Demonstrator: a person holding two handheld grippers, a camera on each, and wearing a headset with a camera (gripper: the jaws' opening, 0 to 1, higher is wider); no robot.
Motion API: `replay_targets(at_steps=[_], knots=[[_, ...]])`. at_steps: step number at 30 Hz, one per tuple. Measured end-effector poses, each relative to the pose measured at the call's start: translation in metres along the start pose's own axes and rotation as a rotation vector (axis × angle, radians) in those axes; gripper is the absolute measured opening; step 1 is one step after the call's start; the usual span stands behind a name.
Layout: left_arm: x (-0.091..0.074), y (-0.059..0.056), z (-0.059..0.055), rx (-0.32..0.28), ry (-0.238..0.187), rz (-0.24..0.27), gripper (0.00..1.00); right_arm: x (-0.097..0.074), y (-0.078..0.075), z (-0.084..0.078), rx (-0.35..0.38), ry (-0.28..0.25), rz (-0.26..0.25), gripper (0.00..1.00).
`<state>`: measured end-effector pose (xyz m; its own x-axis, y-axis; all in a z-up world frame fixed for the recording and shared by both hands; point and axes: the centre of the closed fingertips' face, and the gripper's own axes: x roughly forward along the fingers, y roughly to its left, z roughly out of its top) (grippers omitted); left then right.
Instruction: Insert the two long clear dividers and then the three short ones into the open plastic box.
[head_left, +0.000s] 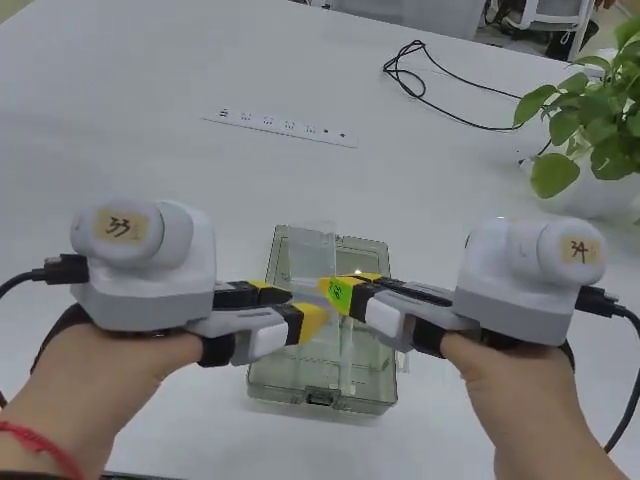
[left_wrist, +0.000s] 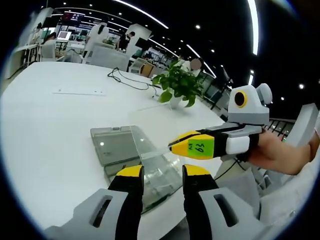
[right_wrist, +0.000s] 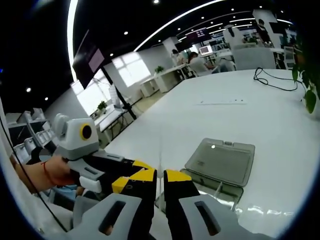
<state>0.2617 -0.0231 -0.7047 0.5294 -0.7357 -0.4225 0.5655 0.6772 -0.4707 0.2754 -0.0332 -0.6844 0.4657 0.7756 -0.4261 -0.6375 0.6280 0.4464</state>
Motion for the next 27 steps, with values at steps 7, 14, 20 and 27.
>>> replay_targets(at_steps=[7,14,20,27], knots=[[-0.005,0.001,-0.002,0.036,0.000,-0.018,0.37,-0.002,-0.002,0.004,0.017,-0.004,-0.011,0.07],[-0.014,0.007,-0.007,0.089,0.016,-0.028,0.42,-0.003,-0.008,0.009,0.060,-0.011,-0.037,0.07],[-0.024,0.015,-0.012,0.119,0.031,-0.034,0.49,-0.002,-0.010,0.015,0.088,-0.017,-0.050,0.07],[-0.034,0.025,-0.017,0.161,0.046,-0.044,0.59,-0.002,-0.012,0.014,0.137,-0.002,-0.082,0.07]])
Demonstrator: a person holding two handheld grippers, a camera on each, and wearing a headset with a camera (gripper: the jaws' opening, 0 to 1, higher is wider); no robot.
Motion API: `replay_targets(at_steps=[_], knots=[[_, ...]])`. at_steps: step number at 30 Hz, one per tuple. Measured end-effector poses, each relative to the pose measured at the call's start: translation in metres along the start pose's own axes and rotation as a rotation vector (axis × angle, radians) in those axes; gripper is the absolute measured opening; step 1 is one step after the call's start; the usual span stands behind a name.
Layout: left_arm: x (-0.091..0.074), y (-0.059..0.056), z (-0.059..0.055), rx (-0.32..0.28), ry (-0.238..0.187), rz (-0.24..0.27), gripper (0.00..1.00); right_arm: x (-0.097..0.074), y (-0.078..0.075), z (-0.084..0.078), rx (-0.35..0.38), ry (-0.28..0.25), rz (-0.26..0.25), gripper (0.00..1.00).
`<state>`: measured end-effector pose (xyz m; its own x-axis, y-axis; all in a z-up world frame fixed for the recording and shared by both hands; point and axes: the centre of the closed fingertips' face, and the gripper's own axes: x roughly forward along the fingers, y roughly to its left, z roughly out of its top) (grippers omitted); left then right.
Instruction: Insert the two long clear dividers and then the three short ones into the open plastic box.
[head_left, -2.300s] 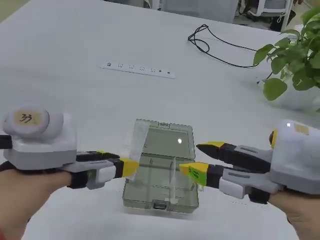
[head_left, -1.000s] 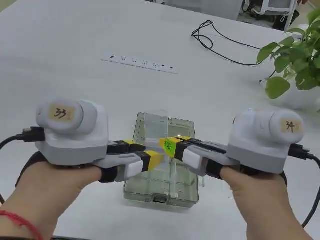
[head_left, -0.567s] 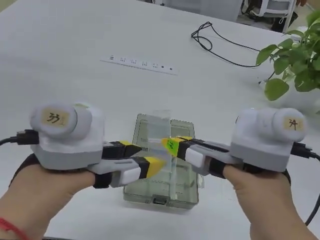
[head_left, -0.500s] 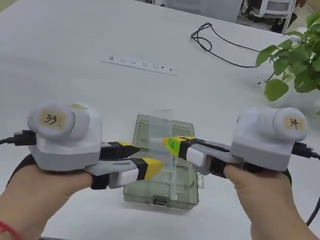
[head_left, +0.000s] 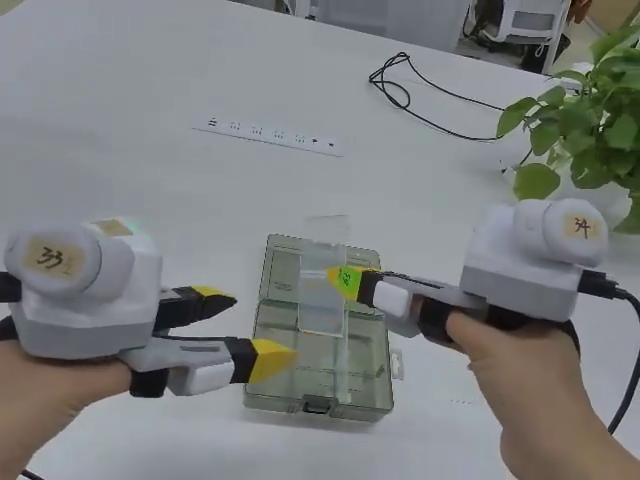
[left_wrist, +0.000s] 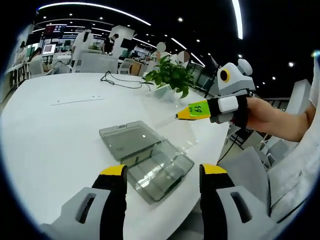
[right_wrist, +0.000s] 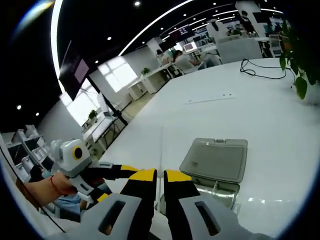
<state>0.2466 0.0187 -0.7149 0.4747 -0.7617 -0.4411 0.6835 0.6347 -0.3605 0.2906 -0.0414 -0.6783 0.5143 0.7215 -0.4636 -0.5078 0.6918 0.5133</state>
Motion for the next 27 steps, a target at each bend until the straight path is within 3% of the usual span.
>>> replay_targets(at_steps=[8,17,27], knots=[[-0.009,0.007,-0.011,0.046,0.028,-0.020,0.71,0.000,-0.002,-0.002,0.017,0.018,-0.056,0.07],[-0.013,0.012,-0.023,0.130,0.063,-0.076,0.84,0.004,-0.007,-0.009,0.063,0.047,-0.140,0.07],[-0.012,0.016,-0.031,0.192,0.094,-0.146,0.93,0.005,-0.023,-0.019,0.103,0.127,-0.226,0.07]])
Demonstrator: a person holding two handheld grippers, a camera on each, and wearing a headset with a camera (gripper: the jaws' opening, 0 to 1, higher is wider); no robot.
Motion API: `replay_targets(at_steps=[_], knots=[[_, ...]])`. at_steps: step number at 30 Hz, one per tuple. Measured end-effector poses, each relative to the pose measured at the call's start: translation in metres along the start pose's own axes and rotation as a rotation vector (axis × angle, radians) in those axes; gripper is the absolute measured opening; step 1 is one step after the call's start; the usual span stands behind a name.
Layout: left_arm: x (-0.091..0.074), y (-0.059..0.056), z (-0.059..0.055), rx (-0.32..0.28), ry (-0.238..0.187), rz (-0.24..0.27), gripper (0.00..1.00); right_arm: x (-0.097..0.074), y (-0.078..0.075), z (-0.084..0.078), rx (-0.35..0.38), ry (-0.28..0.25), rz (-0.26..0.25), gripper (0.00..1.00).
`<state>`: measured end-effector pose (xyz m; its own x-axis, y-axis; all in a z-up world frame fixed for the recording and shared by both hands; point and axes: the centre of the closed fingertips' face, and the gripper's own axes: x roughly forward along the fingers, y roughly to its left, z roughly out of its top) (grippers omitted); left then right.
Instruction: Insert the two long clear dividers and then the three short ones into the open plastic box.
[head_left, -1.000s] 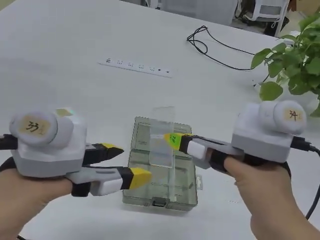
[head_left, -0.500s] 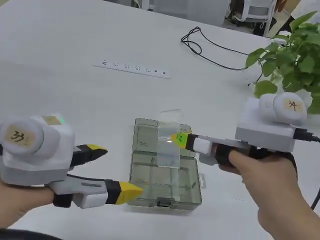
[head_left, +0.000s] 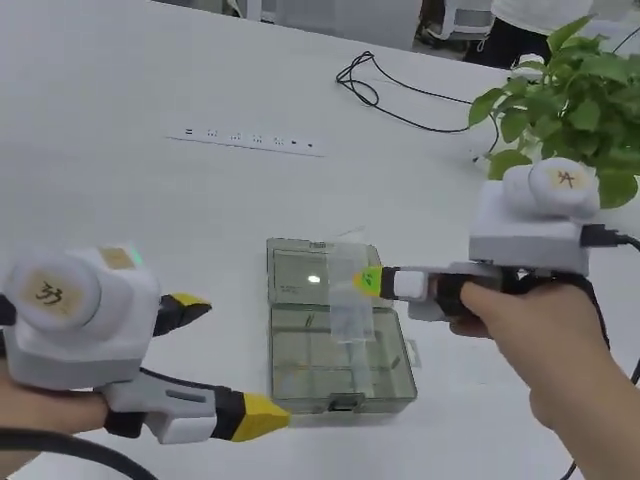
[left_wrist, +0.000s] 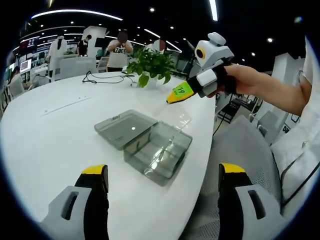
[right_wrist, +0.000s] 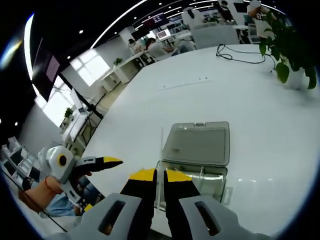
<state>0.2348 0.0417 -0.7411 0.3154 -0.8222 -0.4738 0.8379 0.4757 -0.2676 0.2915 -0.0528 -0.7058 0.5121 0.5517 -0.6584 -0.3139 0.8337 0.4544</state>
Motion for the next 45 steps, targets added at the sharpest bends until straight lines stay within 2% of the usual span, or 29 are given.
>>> replay_targets(at_steps=[6,10,16,27,45], knots=[[0.002,0.001,-0.006,0.019,0.012,-0.027,0.95,0.009,-0.007,-0.014,0.082,0.071,-0.035,0.07],[0.002,0.001,-0.009,0.025,0.013,-0.040,0.95,0.016,-0.007,-0.027,0.100,0.139,-0.056,0.07],[0.003,0.002,-0.009,0.016,0.002,-0.050,0.94,0.024,-0.006,-0.037,0.136,0.188,-0.068,0.07],[0.007,0.000,-0.008,-0.002,-0.015,-0.063,0.93,0.041,-0.025,-0.053,0.183,0.249,-0.090,0.07],[0.009,0.003,-0.011,-0.035,-0.021,-0.064,0.92,0.050,-0.032,-0.064,0.170,0.303,-0.119,0.07]])
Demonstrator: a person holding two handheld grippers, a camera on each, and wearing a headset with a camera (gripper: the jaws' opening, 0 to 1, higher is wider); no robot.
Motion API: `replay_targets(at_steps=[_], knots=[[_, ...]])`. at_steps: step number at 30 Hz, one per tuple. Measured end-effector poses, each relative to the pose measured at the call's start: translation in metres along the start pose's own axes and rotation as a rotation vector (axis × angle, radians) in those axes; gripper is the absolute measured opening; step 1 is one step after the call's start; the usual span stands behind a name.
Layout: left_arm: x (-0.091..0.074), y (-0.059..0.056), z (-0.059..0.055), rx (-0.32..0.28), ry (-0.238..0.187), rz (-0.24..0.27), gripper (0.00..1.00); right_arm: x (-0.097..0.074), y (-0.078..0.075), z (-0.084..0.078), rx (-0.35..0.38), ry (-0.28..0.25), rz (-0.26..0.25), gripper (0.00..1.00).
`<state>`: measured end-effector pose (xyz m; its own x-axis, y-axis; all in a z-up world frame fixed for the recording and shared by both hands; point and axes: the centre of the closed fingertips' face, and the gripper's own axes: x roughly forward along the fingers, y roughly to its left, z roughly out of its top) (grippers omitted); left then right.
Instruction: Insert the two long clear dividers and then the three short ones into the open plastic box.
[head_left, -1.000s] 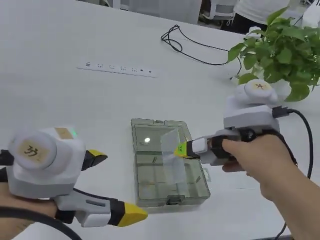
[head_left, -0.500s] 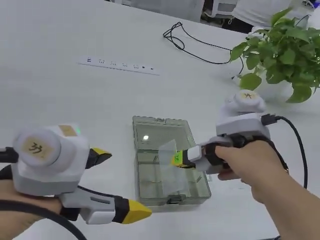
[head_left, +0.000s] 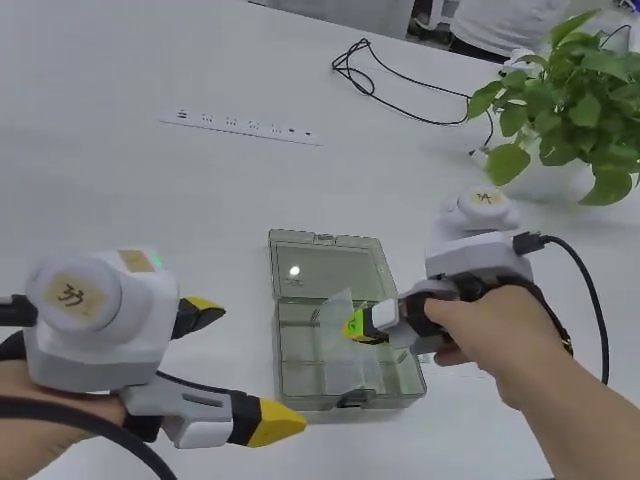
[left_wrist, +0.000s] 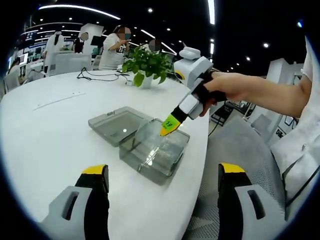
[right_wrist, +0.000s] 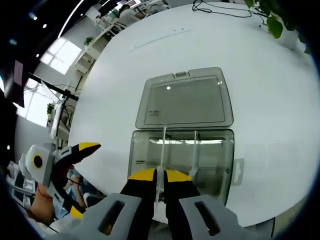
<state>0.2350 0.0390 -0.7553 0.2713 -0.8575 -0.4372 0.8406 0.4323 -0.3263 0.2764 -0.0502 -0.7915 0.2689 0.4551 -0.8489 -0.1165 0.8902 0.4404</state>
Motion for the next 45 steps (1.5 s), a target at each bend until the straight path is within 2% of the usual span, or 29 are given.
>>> replay_targets(at_steps=[14,34,38,45], knots=[[0.001,0.000,-0.002,-0.012,0.002,-0.002,0.92,0.002,0.000,0.002,-0.048,-0.013,-0.036,0.07],[0.001,0.000,-0.003,-0.017,0.006,-0.001,0.92,0.007,0.006,0.001,-0.253,0.003,-0.141,0.07],[0.001,0.000,-0.004,-0.013,0.009,0.000,0.92,0.010,0.010,0.001,-0.283,-0.003,-0.131,0.07],[0.001,0.002,-0.004,-0.005,0.013,0.001,0.93,0.017,0.010,-0.002,-0.255,-0.007,-0.073,0.08]])
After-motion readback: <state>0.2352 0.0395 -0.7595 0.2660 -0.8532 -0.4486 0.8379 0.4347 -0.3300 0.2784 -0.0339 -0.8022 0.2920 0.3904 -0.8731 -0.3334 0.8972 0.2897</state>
